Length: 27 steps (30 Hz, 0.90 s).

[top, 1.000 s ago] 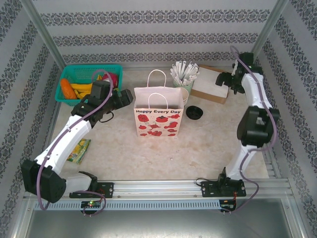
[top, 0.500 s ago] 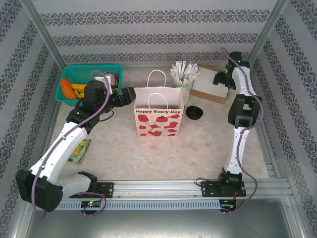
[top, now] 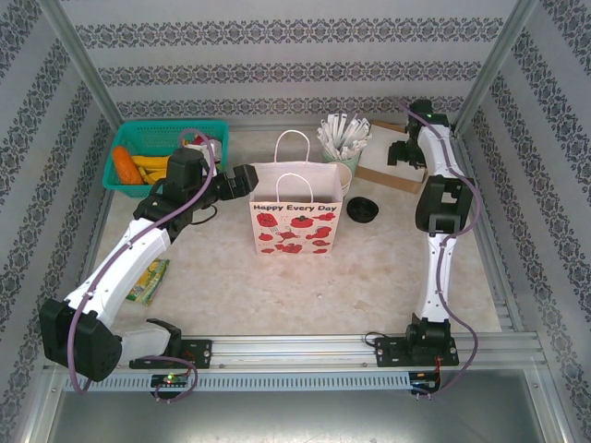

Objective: Pack the takeout coffee

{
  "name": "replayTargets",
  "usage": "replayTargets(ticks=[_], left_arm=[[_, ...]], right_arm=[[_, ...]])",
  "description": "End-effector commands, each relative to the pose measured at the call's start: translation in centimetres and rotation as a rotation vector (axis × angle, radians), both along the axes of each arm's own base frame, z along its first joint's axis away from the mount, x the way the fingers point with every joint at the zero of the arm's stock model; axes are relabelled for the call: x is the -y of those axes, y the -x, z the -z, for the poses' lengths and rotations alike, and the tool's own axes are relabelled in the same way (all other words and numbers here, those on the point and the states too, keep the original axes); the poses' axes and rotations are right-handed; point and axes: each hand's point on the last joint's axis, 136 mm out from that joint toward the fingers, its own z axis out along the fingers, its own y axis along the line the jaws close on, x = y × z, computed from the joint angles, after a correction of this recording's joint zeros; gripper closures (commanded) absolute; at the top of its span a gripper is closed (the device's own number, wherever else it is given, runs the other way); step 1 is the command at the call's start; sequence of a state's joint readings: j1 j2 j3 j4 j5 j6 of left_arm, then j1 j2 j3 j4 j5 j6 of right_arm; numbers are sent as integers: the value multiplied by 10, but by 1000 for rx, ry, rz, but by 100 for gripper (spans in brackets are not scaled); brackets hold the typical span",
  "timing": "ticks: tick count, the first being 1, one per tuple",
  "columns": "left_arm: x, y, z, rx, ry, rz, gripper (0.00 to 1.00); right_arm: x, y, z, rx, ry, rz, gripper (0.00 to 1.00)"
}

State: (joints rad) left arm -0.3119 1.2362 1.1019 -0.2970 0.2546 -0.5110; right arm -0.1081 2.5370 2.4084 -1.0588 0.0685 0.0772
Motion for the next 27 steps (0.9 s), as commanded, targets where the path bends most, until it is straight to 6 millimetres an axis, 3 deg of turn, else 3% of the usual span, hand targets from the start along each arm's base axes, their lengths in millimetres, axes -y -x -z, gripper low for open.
replayTargets(ticks=[1, 8, 16, 19, 21, 24, 27], left_arm=[[-1, -5, -20, 67, 5, 9, 0], [-2, -5, -17, 65, -5, 6, 0], [-3, -5, -12, 66, -15, 3, 0], [-4, -5, -11, 71, -23, -1, 0], [-6, -6, -10, 79, -28, -5, 0], [-5, -7, -7, 77, -35, 2, 0], [-5, -6, -5, 73, -43, 5, 0]], right_arm=[[8, 4, 0, -28, 42, -3, 20], [-3, 12, 4, -79, 3, -26, 26], [-22, 37, 12, -186, -65, 40, 27], [-26, 46, 13, -207, -58, 93, 17], [-31, 43, 13, -183, -75, 115, 14], [-22, 38, 11, -161, -38, 168, 15], [-19, 34, 9, -143, -26, 186, 24]])
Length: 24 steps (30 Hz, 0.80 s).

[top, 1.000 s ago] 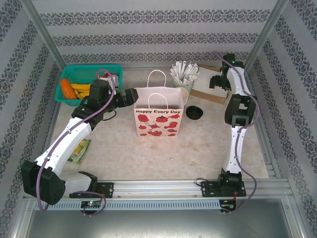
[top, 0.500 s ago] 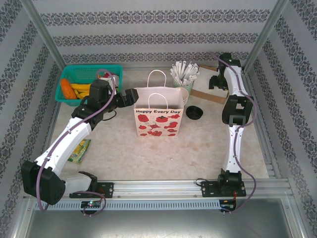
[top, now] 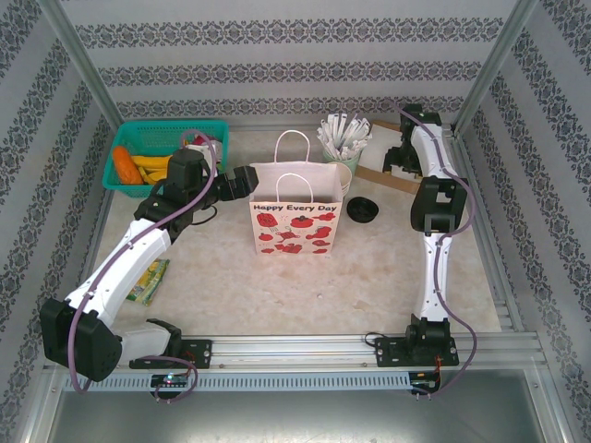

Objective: Pack the takeout coffee

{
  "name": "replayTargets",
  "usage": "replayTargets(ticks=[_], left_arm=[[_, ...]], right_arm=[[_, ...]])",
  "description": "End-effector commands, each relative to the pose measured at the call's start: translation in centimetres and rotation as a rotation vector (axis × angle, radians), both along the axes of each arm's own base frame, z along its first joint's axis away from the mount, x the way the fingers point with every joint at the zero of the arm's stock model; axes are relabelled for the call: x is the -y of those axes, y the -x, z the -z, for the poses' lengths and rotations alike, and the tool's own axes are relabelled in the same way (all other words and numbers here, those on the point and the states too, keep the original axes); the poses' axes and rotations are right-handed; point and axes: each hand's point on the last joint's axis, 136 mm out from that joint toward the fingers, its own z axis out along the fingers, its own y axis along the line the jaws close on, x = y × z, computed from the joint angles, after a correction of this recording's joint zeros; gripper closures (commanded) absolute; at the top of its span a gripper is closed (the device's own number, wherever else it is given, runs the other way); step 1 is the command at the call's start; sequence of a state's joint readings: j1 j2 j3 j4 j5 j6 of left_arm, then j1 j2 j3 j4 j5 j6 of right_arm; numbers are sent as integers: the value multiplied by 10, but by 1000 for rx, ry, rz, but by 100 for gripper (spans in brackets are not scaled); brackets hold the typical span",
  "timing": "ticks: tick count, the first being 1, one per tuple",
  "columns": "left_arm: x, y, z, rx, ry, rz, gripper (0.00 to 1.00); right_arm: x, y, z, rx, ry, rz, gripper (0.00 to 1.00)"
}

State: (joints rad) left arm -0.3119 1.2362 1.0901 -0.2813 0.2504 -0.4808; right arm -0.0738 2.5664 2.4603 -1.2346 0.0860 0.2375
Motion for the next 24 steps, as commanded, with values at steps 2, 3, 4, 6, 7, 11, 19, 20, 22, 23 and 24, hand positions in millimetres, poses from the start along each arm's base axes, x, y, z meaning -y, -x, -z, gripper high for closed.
replayTargets(ticks=[2, 3, 4, 6, 7, 11, 19, 20, 22, 23, 24], left_arm=[[-6, -4, -6, 60, -25, -10, 0], [-7, -4, -6, 63, -27, -14, 0], [-8, -4, -6, 66, -27, -17, 0], [-9, -3, -7, 72, -31, -19, 0], [-9, -3, -7, 73, -32, -18, 0], [-9, -3, -7, 73, -38, -15, 0], [-10, -2, -10, 81, -41, -20, 0], [-10, -2, -11, 83, -40, -21, 0], [-10, -3, -13, 89, -40, -22, 0], [-11, -3, -13, 89, -42, -22, 0], [-11, -3, -12, 89, -43, -23, 0]], right_arm=[[-1, 0, -1, 5, 10, 56, 36], [-1, -1, -2, 11, 11, 48, 43], [-2, -2, -2, 14, 12, 40, 50], [-1, -4, -6, 26, 23, 30, 66], [-1, -6, -10, 37, 24, 27, 74], [0, -12, -27, 93, 30, 12, 96], [8, -21, -77, 234, 87, 15, 100], [9, -21, -84, 254, 95, 17, 100], [10, -20, -93, 283, 99, 15, 100], [10, -20, -97, 297, 100, 14, 100], [10, -19, -99, 304, 101, 12, 100]])
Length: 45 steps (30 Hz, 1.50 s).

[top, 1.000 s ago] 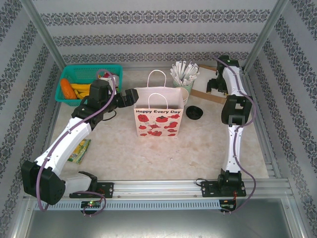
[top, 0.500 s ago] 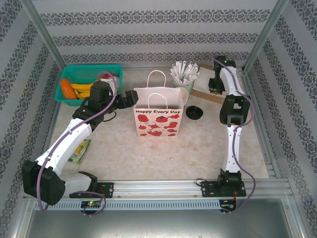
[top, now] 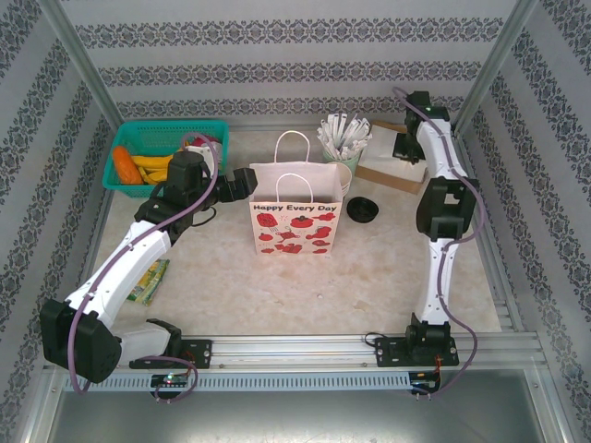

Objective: Pack the takeout coffee

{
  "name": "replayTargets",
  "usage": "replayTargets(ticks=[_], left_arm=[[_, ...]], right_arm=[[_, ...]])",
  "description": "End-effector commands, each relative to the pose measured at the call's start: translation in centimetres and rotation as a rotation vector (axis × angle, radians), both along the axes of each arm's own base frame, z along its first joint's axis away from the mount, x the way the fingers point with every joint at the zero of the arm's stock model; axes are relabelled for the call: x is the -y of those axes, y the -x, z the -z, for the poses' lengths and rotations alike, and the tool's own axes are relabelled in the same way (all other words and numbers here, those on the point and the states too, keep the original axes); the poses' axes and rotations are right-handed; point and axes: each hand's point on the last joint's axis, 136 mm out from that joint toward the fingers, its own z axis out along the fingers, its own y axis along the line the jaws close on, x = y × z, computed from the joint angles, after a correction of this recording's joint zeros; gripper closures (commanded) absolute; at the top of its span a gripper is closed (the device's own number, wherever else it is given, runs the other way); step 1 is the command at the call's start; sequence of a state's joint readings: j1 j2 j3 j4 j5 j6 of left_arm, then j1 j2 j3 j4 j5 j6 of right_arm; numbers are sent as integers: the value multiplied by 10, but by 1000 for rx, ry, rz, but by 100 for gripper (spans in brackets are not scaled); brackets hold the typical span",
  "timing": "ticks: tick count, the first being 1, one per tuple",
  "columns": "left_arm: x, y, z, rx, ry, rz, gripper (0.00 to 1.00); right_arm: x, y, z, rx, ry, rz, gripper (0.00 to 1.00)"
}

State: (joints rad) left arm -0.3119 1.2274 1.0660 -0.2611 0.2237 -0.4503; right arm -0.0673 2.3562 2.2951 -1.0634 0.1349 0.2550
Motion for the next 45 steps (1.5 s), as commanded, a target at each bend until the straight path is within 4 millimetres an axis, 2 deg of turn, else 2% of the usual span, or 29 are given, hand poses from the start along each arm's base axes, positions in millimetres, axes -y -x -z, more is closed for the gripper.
replayTargets(ticks=[1, 9, 13, 20, 27, 30, 33, 40, 42, 45], left_arm=[[-6, -2, -18, 71, -8, -11, 0], [-6, 0, -18, 72, -11, -7, 0], [-6, 1, -19, 72, -8, -5, 0], [-4, 1, -26, 95, -14, 14, 0], [-3, 7, -37, 116, -64, 68, 0], [-1, 14, -46, 141, -101, 122, 0], [4, 19, -54, 164, -127, 185, 0], [36, 36, -82, 256, -126, 446, 0], [44, 42, -85, 259, -143, 538, 0], [52, 45, -93, 282, -160, 618, 0]], right_arm=[[4, -5, -33, 98, 46, -11, 100], [-8, 20, -33, 35, 0, -50, 100], [-12, 32, -41, 63, -19, -57, 100], [-9, 40, -86, 248, 57, -76, 100], [-23, 58, -147, 499, 156, -190, 100], [-30, 74, -178, 599, 184, -248, 100], [-46, 94, -213, 697, 217, -352, 100], [-103, 166, -310, 968, 325, -677, 100], [-128, 190, -331, 1069, 345, -848, 100], [-169, 222, -351, 1201, 429, -1116, 100]])
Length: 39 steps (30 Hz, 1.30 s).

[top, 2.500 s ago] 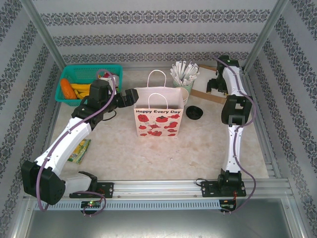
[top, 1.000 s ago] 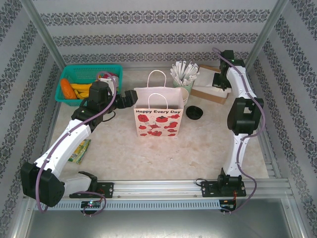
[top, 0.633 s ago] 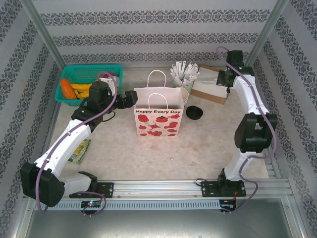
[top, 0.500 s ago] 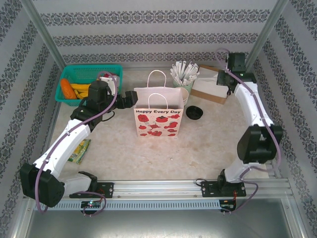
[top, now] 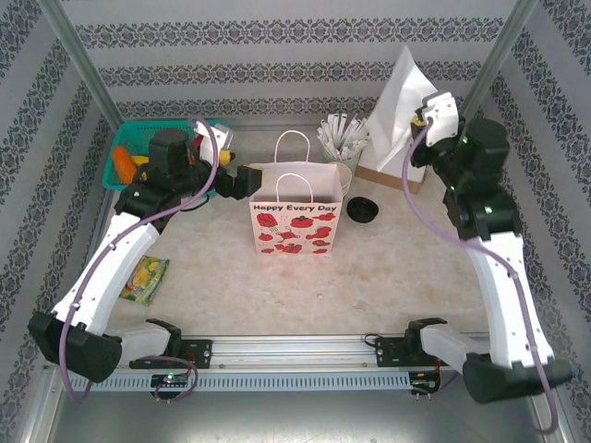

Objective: Pack the takeout coffee

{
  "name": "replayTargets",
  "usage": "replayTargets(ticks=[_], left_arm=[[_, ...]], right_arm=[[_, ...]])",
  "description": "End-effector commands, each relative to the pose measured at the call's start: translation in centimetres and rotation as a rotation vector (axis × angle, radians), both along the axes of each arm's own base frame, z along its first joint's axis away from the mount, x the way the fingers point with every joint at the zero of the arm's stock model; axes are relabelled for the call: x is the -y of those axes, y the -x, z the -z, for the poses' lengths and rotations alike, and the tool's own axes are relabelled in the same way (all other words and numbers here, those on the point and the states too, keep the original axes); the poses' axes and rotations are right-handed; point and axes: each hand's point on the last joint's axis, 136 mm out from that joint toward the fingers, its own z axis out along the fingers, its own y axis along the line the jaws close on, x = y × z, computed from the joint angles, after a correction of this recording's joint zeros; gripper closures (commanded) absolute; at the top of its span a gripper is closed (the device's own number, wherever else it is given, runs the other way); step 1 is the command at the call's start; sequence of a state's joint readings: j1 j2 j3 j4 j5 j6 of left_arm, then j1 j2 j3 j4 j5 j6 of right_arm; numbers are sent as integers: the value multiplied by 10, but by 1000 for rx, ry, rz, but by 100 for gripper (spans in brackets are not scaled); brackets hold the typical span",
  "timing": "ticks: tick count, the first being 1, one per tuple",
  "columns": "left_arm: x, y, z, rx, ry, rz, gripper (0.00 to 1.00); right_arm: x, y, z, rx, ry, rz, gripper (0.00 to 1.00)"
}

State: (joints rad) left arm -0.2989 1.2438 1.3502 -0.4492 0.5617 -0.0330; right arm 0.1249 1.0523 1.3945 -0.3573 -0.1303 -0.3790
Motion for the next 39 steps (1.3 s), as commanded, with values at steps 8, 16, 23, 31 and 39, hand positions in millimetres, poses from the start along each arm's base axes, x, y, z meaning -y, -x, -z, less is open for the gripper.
replayTargets(ticks=[8, 16, 23, 31, 39], left_arm=[[31, 17, -21, 52, -29, 330, 0], [32, 9, -23, 59, -46, 332, 0], [25, -8, -17, 47, -55, 234, 0], [13, -11, -11, 60, -71, 155, 0], [-16, -21, -13, 41, -19, -32, 0]], right_arm=[[-114, 34, -20, 326, 478, -531, 100], [-141, 18, 0, 344, 551, -666, 100], [-159, 12, 31, 301, 642, -693, 100], [-166, 17, 53, 256, 786, -721, 100], [-180, 24, 98, 148, 1002, -823, 100]])
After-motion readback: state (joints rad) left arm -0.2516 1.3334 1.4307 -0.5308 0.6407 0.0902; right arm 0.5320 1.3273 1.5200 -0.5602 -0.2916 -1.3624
